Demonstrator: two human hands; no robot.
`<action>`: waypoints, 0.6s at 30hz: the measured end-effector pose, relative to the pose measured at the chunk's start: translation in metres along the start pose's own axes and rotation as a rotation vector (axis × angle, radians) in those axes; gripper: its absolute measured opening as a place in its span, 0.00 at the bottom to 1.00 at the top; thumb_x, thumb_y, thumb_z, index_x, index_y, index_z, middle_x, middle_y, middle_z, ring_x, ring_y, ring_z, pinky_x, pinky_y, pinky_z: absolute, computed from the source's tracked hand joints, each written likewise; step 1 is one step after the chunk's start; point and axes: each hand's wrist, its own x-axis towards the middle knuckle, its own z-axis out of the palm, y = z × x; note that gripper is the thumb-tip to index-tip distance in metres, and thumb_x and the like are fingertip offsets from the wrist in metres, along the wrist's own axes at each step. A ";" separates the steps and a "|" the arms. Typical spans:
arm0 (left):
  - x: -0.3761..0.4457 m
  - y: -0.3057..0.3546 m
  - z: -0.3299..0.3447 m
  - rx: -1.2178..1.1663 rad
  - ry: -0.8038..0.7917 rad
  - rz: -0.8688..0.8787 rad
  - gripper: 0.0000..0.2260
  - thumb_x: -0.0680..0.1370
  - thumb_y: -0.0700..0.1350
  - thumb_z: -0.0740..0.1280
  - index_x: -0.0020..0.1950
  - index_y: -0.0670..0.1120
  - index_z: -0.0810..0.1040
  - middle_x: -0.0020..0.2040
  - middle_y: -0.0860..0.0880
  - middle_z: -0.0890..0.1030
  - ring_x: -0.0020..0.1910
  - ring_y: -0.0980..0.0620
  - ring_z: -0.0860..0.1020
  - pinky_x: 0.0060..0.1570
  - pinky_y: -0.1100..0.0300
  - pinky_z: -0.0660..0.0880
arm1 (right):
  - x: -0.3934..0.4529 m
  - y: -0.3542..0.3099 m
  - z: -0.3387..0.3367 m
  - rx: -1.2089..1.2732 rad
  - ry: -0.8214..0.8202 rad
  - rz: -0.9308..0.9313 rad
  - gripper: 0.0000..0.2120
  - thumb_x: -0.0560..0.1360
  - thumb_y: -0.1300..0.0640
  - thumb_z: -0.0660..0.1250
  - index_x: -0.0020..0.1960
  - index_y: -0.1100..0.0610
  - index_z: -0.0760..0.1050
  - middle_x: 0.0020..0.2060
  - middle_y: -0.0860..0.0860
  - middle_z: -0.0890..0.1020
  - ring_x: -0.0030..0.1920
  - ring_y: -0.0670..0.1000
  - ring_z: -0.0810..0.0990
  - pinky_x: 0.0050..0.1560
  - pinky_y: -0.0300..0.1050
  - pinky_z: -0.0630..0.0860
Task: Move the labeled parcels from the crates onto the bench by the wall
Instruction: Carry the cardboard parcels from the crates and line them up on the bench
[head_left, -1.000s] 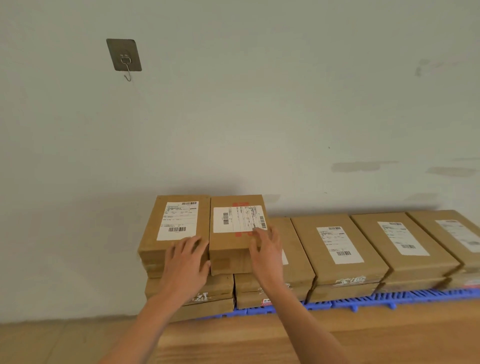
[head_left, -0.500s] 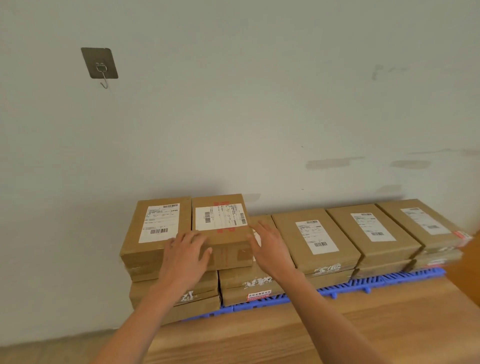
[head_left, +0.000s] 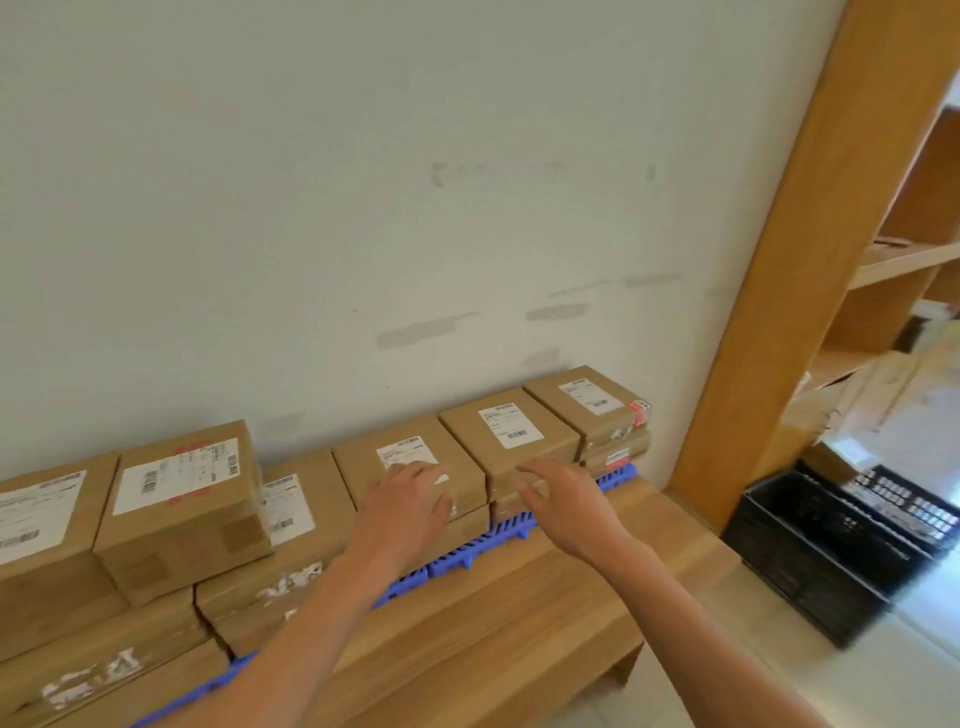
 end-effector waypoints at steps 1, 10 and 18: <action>0.004 0.028 0.008 0.001 -0.008 0.036 0.19 0.84 0.56 0.58 0.74 0.54 0.72 0.71 0.54 0.75 0.71 0.52 0.71 0.68 0.52 0.68 | -0.012 0.020 -0.018 -0.004 0.017 0.028 0.18 0.83 0.50 0.61 0.72 0.49 0.72 0.67 0.46 0.77 0.67 0.47 0.75 0.64 0.42 0.71; 0.036 0.254 0.071 -0.119 -0.074 0.305 0.20 0.84 0.59 0.57 0.75 0.55 0.71 0.73 0.56 0.74 0.71 0.53 0.71 0.69 0.53 0.69 | -0.122 0.180 -0.148 -0.064 0.162 0.304 0.19 0.82 0.49 0.62 0.72 0.47 0.72 0.69 0.45 0.76 0.70 0.49 0.72 0.69 0.45 0.67; 0.061 0.392 0.139 -0.191 -0.211 0.510 0.22 0.83 0.58 0.58 0.75 0.52 0.71 0.72 0.53 0.75 0.71 0.53 0.70 0.71 0.53 0.68 | -0.191 0.285 -0.207 -0.031 0.291 0.528 0.19 0.82 0.49 0.62 0.73 0.48 0.72 0.69 0.46 0.76 0.70 0.48 0.72 0.68 0.44 0.69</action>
